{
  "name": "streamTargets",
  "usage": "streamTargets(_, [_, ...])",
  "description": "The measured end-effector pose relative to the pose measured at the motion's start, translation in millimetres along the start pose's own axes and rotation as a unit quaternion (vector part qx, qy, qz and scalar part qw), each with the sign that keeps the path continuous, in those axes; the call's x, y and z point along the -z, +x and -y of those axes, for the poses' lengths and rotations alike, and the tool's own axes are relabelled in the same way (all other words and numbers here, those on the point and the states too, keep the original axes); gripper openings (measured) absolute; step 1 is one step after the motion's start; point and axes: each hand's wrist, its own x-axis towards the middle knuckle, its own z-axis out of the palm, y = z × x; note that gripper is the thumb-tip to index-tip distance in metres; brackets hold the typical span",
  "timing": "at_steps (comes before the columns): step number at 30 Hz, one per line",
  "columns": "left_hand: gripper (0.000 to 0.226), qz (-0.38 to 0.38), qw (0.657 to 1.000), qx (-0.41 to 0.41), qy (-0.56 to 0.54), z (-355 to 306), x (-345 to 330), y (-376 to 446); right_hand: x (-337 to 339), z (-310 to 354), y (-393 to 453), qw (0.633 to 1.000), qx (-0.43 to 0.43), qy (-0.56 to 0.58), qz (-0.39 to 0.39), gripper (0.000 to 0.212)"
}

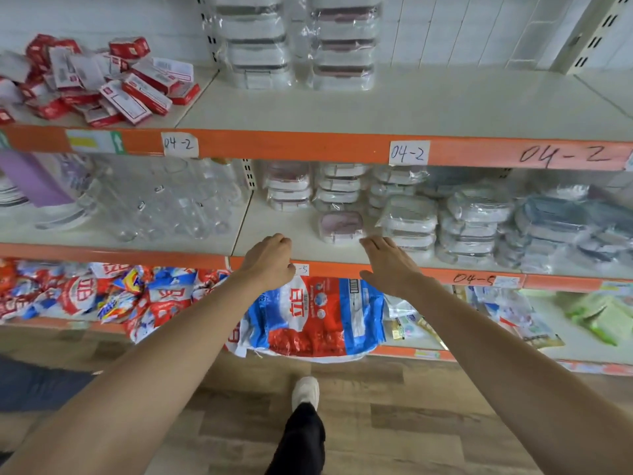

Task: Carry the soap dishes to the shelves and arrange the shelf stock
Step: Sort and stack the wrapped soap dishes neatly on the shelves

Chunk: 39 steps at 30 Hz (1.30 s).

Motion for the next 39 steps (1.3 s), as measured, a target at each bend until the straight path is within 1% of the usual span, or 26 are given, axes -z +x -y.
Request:
streamTargets(7, [0.037,-0.032,0.999,0.024,-0.01,30.3,-51.7,82.1,-59.6,-8.2,92.0,1.0,-0.004,0.008,-0.012,0.065])
streamTargets(12, [0.039,-0.09,0.995,0.032,-0.026,58.5,-70.0,160.6,-86.4,-25.8,166.8,0.999,-0.006,0.0,-0.053,0.075])
streamTargets(15, [0.052,-0.14,0.988,0.042,-0.042,73.7,-68.2,206.1,-95.5,-37.2,203.9,0.999,-0.024,-0.026,-0.04,0.09])
streamTargets(19, [0.075,-0.188,0.981,0.022,-0.043,84.3,-58.2,258.3,-107.1,-49.8,242.3,0.995,-0.039,-0.083,0.03,0.102])
streamTargets(21, [0.089,-0.186,0.982,0.018,-0.031,88.0,-55.1,283.1,-111.0,-55.3,256.3,0.993,-0.032,-0.101,0.055,0.104])
streamTargets(24, [0.115,-0.155,0.988,0.021,0.001,92.3,-50.8,314.6,-113.7,-62.3,271.4,0.993,-0.022,-0.094,0.069,0.098])
streamTargets(26, [0.124,-0.13,0.991,0.03,0.016,94.5,-46.0,327.8,-116.0,-66.3,278.1,0.993,-0.011,-0.101,0.068,0.098])
streamTargets(30, [0.126,-0.069,0.996,0.032,0.048,98.5,-36.0,339.0,-116.3,-69.8,280.0,0.991,-0.007,-0.118,0.059,0.098])
streamTargets(32, [0.124,-0.062,0.995,0.026,0.078,98.6,-35.1,338.1,-113.4,-68.3,276.5,0.991,-0.012,-0.126,0.05,0.097])
streamTargets(36, [0.12,-0.097,0.988,0.013,0.124,93.6,-38.9,324.3,-108.4,-60.0,264.3,0.993,-0.026,-0.114,0.029,0.087])
streamTargets(39, [0.116,-0.138,0.981,-0.001,0.134,85.2,-40.1,301.5,-108.3,-49.6,251.1,0.996,-0.038,-0.084,0.005,0.092])
